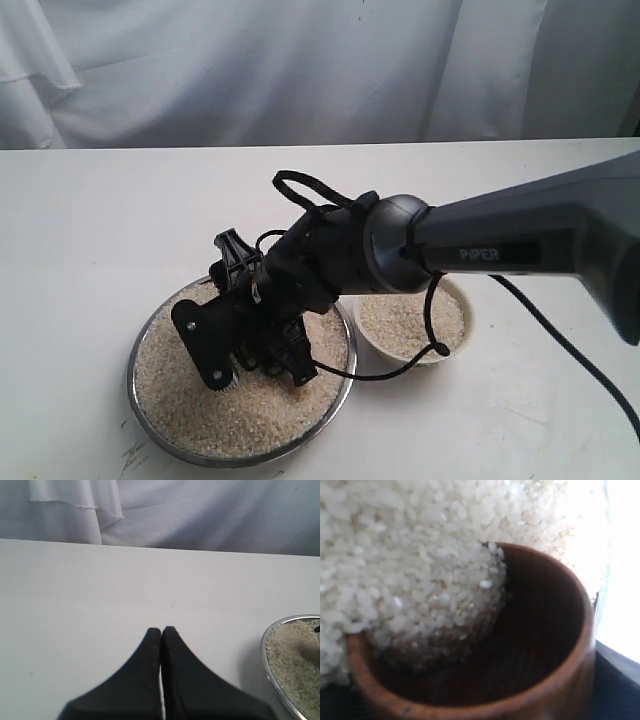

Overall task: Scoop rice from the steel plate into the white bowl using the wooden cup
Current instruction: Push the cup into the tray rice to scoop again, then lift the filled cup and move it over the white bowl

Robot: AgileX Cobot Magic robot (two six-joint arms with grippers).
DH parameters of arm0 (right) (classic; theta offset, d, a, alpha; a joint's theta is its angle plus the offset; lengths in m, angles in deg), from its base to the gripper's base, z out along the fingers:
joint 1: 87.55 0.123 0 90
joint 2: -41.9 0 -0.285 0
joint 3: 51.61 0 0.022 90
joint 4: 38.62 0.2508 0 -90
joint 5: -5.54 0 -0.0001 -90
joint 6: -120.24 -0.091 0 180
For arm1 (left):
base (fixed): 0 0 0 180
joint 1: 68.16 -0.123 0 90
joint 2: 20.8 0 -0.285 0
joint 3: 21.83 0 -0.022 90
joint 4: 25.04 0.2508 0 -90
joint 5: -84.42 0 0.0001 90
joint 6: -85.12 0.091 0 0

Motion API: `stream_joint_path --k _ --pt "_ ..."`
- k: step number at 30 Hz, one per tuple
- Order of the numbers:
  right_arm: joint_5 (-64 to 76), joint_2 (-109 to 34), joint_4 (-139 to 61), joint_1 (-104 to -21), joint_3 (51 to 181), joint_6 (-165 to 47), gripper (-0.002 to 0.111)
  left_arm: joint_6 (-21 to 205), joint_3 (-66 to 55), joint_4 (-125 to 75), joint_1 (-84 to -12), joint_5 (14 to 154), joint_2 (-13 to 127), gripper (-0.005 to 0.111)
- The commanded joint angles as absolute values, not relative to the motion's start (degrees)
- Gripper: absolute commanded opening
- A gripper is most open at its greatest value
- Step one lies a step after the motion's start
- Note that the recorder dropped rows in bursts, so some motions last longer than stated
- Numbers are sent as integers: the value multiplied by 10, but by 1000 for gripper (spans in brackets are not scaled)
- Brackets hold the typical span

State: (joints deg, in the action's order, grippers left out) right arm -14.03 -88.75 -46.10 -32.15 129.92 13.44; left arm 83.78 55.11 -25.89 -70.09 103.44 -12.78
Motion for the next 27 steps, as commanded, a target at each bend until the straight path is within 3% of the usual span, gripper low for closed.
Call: stream_joint_path --k 1,27 --pt "-160 -882 -392 -329 1317 166 0 838 554 -258 -699 1027 -130 0" --pt "-312 -790 -151 -421 1329 328 0 838 554 -258 -699 1027 -130 0"
